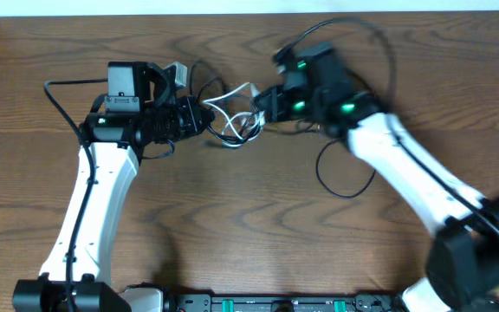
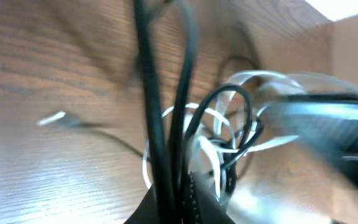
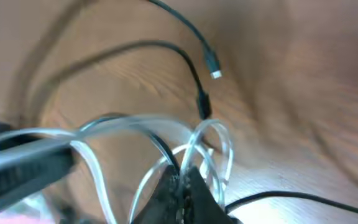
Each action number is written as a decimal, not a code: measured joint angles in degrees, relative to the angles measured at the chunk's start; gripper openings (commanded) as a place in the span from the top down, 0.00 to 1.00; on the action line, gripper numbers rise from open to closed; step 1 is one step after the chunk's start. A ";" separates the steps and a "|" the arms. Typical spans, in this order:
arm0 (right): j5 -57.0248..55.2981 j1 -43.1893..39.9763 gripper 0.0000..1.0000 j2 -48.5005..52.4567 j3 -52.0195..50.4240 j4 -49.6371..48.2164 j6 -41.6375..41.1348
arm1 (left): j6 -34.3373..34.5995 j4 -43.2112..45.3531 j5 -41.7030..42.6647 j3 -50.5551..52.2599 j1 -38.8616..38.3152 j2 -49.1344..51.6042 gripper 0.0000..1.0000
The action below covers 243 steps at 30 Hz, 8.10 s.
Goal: Untangle cables
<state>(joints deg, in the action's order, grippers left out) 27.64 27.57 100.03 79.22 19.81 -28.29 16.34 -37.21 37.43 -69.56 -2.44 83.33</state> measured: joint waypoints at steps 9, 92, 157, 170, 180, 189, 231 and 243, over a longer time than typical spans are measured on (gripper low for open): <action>2.47 -12.68 0.99 -8.13 0.00 4.79 -0.02 | 1.66 -0.13 -3.98 0.00 0.02 2.86 0.93; -1.11 0.50 0.92 2.71 0.00 -2.14 -5.49 | 9.33 23.52 18.38 0.00 -4.55 3.63 0.93; 21.38 -13.46 0.26 1.33 0.02 11.61 22.60 | 6.93 19.23 8.15 0.00 -7.10 3.63 0.93; 6.43 -3.98 0.46 1.18 0.02 7.96 0.85 | 6.27 19.41 8.09 0.00 -7.96 3.63 0.93; -2.01 -0.37 0.85 1.18 0.02 5.79 -5.88 | 6.14 18.08 8.04 0.00 -7.96 3.63 0.92; -4.59 -0.46 0.99 1.18 0.02 7.17 -5.86 | 6.14 17.38 8.04 0.00 -7.98 3.63 0.93; -0.48 -29.75 0.55 -5.18 0.02 20.57 6.38 | 6.14 15.69 5.64 0.00 -8.22 3.63 0.93; 7.17 -19.63 0.45 -5.18 0.02 18.45 13.62 | 14.82 17.20 5.09 0.00 -8.22 3.63 0.92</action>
<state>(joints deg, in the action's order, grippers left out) 34.81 7.94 94.85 79.24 38.26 -14.68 31.16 -20.01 42.52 -69.56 -10.66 86.96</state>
